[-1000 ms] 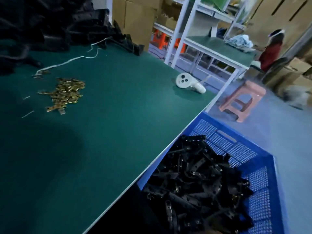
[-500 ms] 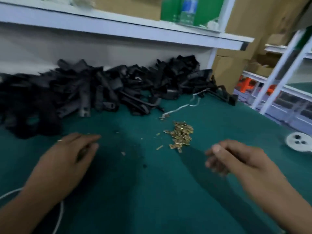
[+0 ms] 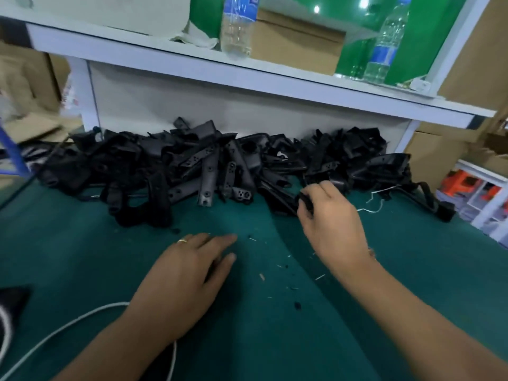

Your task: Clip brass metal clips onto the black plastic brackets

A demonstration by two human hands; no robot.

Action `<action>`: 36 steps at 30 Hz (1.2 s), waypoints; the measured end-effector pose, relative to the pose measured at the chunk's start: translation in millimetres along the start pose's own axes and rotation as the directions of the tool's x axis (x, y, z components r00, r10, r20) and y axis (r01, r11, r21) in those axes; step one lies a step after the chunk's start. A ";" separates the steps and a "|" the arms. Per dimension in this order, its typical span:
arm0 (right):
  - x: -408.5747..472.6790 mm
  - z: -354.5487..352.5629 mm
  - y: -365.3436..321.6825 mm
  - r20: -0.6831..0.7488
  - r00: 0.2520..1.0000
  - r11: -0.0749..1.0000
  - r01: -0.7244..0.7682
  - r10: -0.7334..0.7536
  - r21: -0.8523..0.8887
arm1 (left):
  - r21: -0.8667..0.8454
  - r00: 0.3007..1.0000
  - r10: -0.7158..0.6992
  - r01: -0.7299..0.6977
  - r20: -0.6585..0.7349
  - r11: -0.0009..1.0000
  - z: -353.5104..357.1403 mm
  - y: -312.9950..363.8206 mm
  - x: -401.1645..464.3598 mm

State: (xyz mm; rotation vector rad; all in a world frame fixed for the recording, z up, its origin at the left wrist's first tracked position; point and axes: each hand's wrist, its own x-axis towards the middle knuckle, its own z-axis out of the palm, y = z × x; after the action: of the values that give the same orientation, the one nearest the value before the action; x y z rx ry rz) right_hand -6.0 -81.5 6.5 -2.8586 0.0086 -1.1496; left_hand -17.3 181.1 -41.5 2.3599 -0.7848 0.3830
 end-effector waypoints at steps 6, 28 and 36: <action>-85.7 -33.0 -84.0 -0.106 0.912 0.897 0.409 -0.396 0.167 | -0.536 0.995 -0.096 0.083 0.004 0.840 10.5 7.3 -5.1; -48.2 -15.5 101.7 0.427 0.892 0.964 -0.226 0.148 0.138 | -0.247 0.985 -0.152 0.168 0.086 0.954 4.2 9.7 0.1; -46.9 -5.8 89.1 0.478 0.873 0.978 -0.172 0.097 0.116 | -0.208 0.989 -0.138 0.147 0.055 0.967 9.3 1.3 0.0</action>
State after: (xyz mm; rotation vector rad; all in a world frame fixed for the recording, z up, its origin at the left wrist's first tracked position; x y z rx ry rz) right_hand -42.4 -169.4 -27.0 -2.8581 0.0903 -0.3882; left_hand -17.4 174.5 -48.1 2.2128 -0.6351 0.1826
